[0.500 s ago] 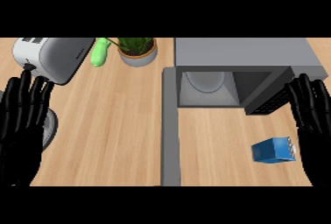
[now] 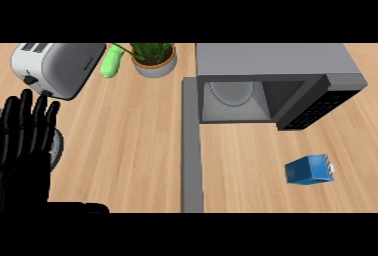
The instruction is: Pick up the milk, place it into the microwave and close the microwave
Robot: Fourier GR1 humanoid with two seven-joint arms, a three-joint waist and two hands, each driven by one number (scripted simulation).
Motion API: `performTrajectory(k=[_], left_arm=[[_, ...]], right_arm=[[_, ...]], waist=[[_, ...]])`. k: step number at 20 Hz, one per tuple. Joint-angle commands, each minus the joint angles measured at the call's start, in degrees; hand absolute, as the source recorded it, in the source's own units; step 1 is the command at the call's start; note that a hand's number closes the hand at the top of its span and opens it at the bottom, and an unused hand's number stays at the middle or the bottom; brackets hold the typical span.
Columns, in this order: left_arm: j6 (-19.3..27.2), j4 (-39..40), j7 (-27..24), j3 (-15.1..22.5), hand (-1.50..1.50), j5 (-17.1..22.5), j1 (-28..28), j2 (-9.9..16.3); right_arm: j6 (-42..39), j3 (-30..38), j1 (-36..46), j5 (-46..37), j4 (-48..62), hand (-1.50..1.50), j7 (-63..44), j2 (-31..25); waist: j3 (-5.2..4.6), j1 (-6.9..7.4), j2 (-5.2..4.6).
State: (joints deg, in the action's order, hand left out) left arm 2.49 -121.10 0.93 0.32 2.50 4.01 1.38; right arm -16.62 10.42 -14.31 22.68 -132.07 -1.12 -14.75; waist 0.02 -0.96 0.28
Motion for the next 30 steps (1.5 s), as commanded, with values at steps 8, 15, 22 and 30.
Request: performTrajectory(k=[8, 15, 22, 30], left_arm=[[-3.15, -11.38, -3.07, 2.36, -1.5, 4.01, 18.79, -1.35], [-9.59, -14.0, -11.14, 1.03, -1.5, 9.66, 31.51, -1.34], [-14.0, -12.79, -12.85, -2.01, -1.5, 11.63, 34.15, -1.34], [-19.72, -15.86, -16.49, -6.4, -1.5, 15.55, 42.3, -1.33]], right_arm=[[-13.96, 13.43, -19.84, 13.15, -8.52, -1.5, 3.36, 0.99], [-21.59, 16.66, -18.28, 6.15, -0.19, -1.5, 11.02, 4.51], [-20.65, 16.94, -12.81, 1.02, 3.55, -1.5, 9.18, 5.8], [-20.03, 11.98, -5.99, -18.64, 13.31, -1.5, 17.43, 11.81]], waist=[[-0.04, 0.49, 0.04], [-0.03, 1.14, 0.02], [-0.02, 1.25, -0.17], [0.02, 1.79, -0.15]])
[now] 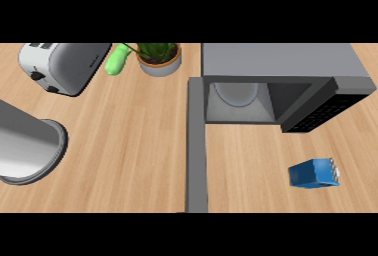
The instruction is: Pick up the milk, place it into the microwave and close the microwave
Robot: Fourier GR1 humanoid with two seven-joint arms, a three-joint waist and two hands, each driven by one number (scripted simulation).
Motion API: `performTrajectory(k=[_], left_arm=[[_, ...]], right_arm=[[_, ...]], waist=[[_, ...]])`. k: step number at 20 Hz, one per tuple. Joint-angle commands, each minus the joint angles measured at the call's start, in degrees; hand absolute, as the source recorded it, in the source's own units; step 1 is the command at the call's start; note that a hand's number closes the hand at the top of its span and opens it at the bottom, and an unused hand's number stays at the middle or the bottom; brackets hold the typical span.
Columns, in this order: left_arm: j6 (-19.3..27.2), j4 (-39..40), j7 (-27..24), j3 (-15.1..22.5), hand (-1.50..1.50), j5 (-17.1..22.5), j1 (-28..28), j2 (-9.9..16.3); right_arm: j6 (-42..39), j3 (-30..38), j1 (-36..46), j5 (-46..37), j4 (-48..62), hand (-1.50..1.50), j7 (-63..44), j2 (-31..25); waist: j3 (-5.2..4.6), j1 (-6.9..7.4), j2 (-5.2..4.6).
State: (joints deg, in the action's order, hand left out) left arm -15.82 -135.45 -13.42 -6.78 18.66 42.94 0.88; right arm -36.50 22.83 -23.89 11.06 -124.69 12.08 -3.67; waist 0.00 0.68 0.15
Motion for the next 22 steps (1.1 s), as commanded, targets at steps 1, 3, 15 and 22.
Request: performTrajectory(k=[1, 3, 15, 22], left_arm=[[-3.1, -1.8, -0.86, -2.07, -1.5, 2.31, 3.44, -0.51], [-3.4, -2.99, 0.56, -4.66, -1.5, 5.35, 4.31, 1.08], [-9.59, 3.98, -6.95, -9.51, -1.5, 6.26, 5.95, 0.05], [-9.75, 2.66, -8.44, -6.06, -1.5, 3.92, 7.95, -0.86]], right_arm=[[-0.22, -2.09, 0.99, -9.22, 3.0, -1.5, 5.73, 3.22], [1.19, -2.57, 5.74, -11.31, 7.82, -1.5, 5.42, 1.52], [9.88, 0.05, 16.79, -22.14, 28.95, -1.5, 15.79, -1.18], [11.92, 2.07, 22.4, -25.96, 44.96, -1.5, 23.11, -7.05]], waist=[[0.02, -0.16, 0.0], [0.03, 0.06, -0.07], [0.02, 0.0, -0.14], [0.05, 0.2, -0.18]])
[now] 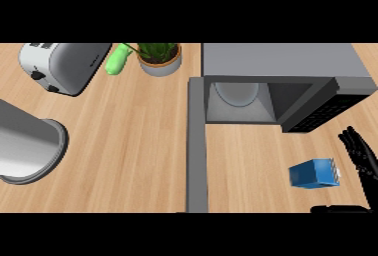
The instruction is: Pick up the milk, place it into the microwave and close the microwave
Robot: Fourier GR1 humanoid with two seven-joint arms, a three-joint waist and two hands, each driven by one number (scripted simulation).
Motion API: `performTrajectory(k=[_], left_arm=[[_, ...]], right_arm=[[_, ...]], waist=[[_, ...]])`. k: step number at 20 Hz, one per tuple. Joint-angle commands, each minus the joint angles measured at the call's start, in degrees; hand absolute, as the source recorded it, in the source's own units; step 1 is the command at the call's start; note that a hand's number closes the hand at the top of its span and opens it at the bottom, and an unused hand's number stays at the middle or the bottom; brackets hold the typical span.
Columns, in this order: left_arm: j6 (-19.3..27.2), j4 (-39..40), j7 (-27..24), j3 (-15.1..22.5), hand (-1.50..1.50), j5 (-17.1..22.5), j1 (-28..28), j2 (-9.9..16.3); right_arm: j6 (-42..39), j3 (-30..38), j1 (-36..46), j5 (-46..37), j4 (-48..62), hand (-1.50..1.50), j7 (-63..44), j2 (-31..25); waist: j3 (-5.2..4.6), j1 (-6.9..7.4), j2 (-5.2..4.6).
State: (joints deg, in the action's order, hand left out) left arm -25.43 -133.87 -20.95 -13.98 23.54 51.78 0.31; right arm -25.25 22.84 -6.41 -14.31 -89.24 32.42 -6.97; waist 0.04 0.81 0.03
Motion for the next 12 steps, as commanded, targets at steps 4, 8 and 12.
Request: performTrajectory(k=[4, 8, 12], left_arm=[[-3.28, 1.07, -1.08, -3.24, -1.5, 2.04, 0.39, -0.3], [-1.64, 3.33, -1.33, -4.49, -1.5, 2.56, -2.17, 0.39], [-1.04, -0.04, -0.94, -1.0, -1.5, 2.16, 0.91, -0.3]], right_arm=[[0.72, -2.05, 3.3, -2.72, 10.27, -1.5, 6.11, -2.0], [1.26, -3.78, 2.48, -4.41, 16.07, -1.5, 12.66, -2.6], [5.78, -5.09, 4.82, -8.0, 26.81, -1.5, 17.67, -3.97]], waist=[[-0.02, -0.23, 0.01], [-0.02, -0.43, -0.02], [0.02, -0.14, -0.07]])
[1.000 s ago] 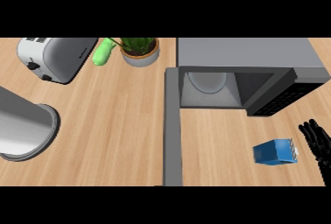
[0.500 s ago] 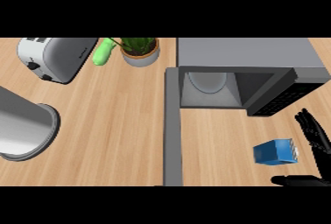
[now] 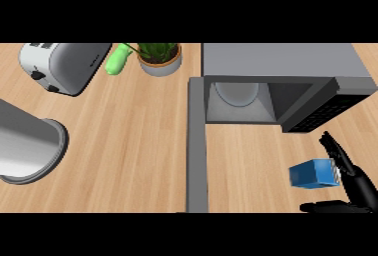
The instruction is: Pick up the milk, place it into the microwave and close the microwave
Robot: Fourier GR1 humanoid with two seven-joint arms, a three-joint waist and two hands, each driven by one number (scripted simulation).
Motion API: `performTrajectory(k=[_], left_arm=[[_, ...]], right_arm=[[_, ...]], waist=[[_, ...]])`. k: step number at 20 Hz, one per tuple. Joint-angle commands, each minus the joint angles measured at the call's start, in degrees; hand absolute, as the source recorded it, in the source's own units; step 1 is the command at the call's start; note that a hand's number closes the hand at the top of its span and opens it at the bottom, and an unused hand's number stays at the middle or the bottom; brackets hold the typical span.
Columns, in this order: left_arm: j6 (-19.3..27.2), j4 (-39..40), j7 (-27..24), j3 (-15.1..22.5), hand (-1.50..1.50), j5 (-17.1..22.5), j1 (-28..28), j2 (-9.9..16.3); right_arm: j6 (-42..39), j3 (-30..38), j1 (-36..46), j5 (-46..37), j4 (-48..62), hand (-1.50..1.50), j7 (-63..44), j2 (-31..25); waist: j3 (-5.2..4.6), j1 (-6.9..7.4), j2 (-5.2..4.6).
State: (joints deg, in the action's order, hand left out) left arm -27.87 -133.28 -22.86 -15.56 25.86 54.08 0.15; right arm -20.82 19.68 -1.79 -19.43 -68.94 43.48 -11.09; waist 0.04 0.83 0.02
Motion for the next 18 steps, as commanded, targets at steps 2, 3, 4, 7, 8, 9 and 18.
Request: performTrajectory(k=[2, 3, 4, 7, 8, 9, 18], left_arm=[[1.98, 1.42, -2.57, 2.95, -1.5, -3.6, 0.53, -0.15], [0.46, -0.74, 3.81, -1.12, -1.5, 1.44, -2.21, 0.17], [-1.43, 1.49, -0.38, -1.34, -1.5, -0.15, -1.54, -0.14], [-1.66, -2.69, 2.0, -1.01, -1.5, 2.46, 1.45, -0.15], [-0.87, -0.72, 3.59, -2.9, -1.5, 3.7, -1.19, 0.02], [-0.79, 2.02, -2.29, 1.46, -1.5, -1.56, 0.01, -0.15], [-4.51, 3.44, -0.78, -3.31, -1.5, 1.98, -0.73, -0.13]], right_arm=[[1.05, -1.75, -1.26, -2.04, 4.94, -1.5, 5.92, -1.09], [3.59, -1.46, 3.89, -3.06, 10.97, -1.5, 6.48, -1.73], [2.46, -0.66, 2.71, -2.6, 13.95, 1.5, 10.29, -3.74], [9.15, -1.47, 5.02, -4.62, 16.63, 1.5, 10.83, -2.09], [11.07, -1.05, 6.52, -5.12, 19.16, -1.5, 12.22, -2.6], [12.31, -1.59, 6.74, -5.76, 19.94, -1.5, 12.73, -2.22], [22.89, -1.55, 12.61, -11.15, 33.85, 1.5, 20.14, -5.58]], waist=[[-0.02, -0.19, 0.06], [0.01, -0.25, -0.07], [0.01, -0.08, -0.02], [0.02, 0.04, -0.01], [0.02, -0.07, -0.07], [0.01, 0.17, 0.01], [0.03, 0.13, -0.07]])
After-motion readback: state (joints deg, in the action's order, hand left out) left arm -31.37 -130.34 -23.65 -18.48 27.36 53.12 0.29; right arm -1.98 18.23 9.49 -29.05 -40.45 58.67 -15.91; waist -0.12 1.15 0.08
